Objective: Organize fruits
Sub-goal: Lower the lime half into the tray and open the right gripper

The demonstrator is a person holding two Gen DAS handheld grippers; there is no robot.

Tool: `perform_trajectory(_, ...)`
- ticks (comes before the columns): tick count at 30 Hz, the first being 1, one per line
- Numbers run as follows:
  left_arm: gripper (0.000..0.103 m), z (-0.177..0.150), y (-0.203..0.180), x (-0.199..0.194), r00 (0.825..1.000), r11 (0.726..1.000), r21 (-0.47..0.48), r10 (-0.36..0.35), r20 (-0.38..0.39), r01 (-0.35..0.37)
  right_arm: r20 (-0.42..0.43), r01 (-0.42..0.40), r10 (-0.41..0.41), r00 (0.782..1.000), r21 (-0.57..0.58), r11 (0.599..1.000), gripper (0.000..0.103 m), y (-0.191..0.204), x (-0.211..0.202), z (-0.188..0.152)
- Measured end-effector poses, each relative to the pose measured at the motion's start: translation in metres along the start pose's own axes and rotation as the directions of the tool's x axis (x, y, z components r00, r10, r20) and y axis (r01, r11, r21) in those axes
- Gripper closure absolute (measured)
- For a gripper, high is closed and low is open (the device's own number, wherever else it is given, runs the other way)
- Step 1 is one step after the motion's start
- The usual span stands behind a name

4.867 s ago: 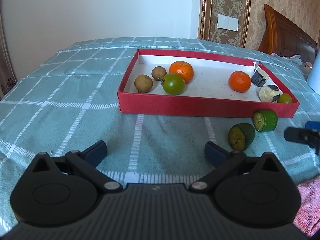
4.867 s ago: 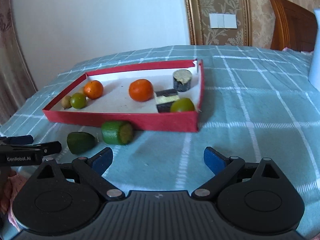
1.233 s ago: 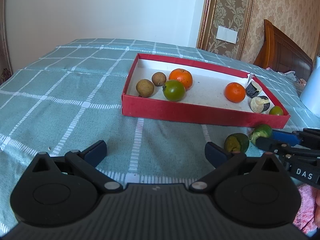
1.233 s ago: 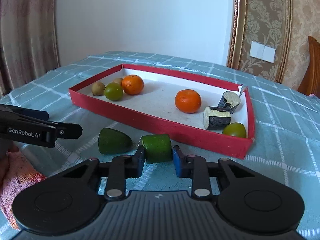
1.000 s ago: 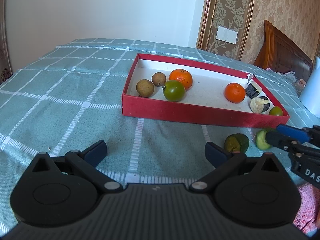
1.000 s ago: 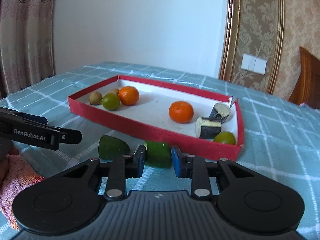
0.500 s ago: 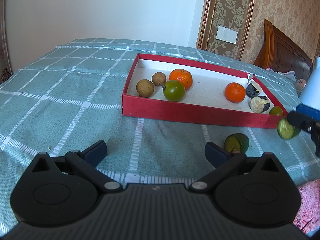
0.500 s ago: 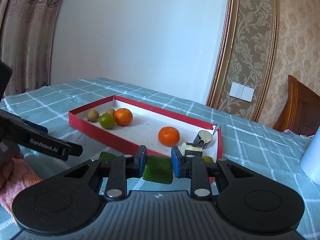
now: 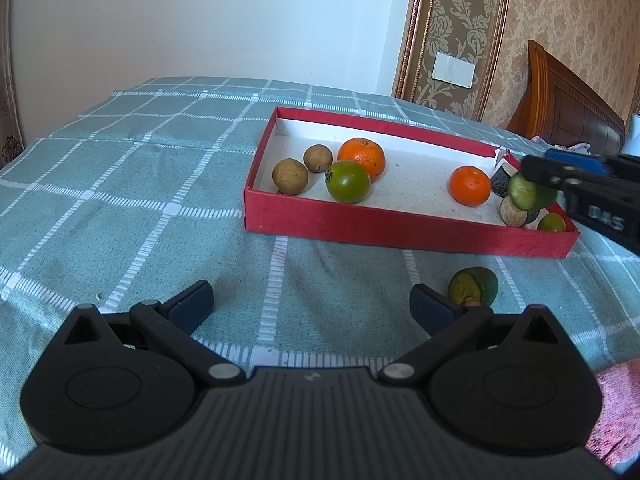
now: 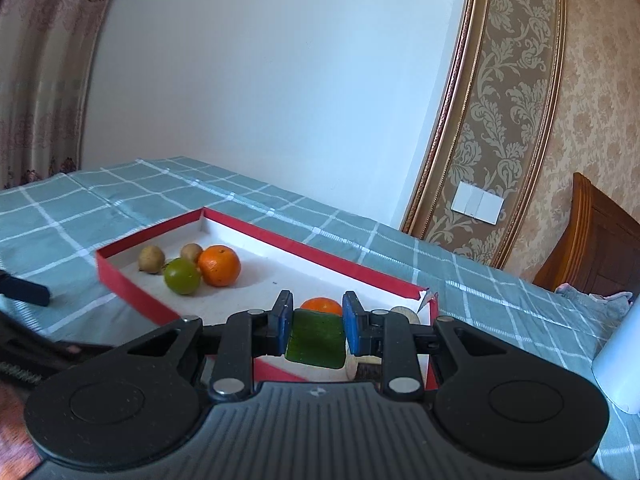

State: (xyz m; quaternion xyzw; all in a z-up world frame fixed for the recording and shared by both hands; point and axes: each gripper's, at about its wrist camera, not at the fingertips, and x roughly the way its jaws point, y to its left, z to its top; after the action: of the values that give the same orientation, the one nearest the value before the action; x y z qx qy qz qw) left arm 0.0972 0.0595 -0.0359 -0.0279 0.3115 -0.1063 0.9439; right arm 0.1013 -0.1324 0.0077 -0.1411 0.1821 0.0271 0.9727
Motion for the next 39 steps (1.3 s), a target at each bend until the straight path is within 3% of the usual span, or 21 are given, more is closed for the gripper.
perform_trajectory(14,0.0,0.0,0.0,0.0,1.0,1.0,0.0,0.0,0.0,0.0,-0.091,0.017,-0.017,0.996,0.007,1.0,0.076,0.0,0.056,-0.002)
perform_trajectory(22,0.0,0.0,0.0,0.0,1.0,1.0,-0.002,-0.002,0.002,0.002,-0.091,0.008,-0.008,0.996,-0.001,1.0,0.076,0.001,0.056,-0.002)
perform_trajectory(35,0.0,0.0,0.001,0.0,1.0,1.0,-0.011,-0.009,0.006,0.009,-0.162,-0.002,0.0,0.987,-0.01,1.0,0.075,0.003,0.058,-0.008)
perform_trajectory(39,0.0,0.0,0.002,-0.001,1.0,1.0,-0.015,-0.013,0.008,0.013,-0.184,-0.009,0.01,0.983,0.008,1.0,0.066,-0.001,0.06,-0.01)
